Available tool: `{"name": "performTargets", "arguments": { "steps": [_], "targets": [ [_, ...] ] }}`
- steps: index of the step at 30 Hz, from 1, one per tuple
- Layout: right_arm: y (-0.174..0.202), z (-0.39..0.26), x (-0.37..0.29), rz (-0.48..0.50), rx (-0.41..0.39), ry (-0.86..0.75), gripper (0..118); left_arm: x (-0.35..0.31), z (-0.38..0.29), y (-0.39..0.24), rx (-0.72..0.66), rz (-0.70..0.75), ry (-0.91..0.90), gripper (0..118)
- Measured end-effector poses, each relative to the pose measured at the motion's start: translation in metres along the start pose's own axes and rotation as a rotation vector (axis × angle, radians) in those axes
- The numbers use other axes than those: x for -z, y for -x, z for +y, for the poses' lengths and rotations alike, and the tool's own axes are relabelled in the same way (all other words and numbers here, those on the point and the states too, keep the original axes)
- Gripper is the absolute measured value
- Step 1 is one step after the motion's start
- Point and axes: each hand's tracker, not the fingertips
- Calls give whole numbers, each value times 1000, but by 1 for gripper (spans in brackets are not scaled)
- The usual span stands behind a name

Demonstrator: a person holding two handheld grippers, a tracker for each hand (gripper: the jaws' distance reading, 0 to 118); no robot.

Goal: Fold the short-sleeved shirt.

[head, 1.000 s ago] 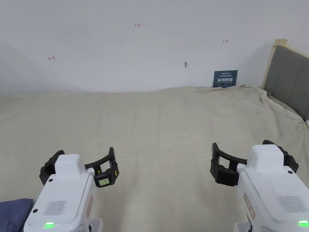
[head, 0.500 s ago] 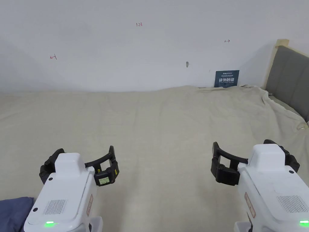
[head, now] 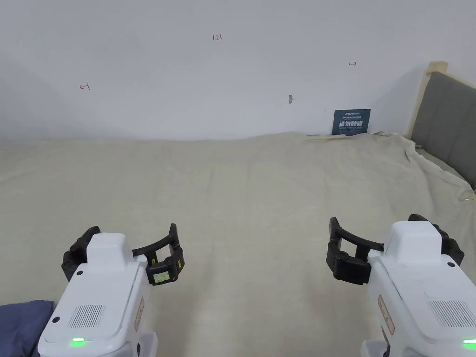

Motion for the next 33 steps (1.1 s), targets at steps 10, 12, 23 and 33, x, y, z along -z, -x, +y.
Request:
{"name": "performTargets", "arguments": {
  "steps": [10,12,23,33],
  "targets": [
    [0,1,-1,-4,-2,-6,109,-1,-1,0,5,3,3,118],
    [0,1,-1,-2,0,-5,109,-1,-2,1,4,2,4,118],
    [1,5,4,-42,43,69,109,-1,1,1,4,-8,7,118],
    [7,29,15,-155,159,414,109,-3,3,2,-4,-12,5,118]
  ]
}}
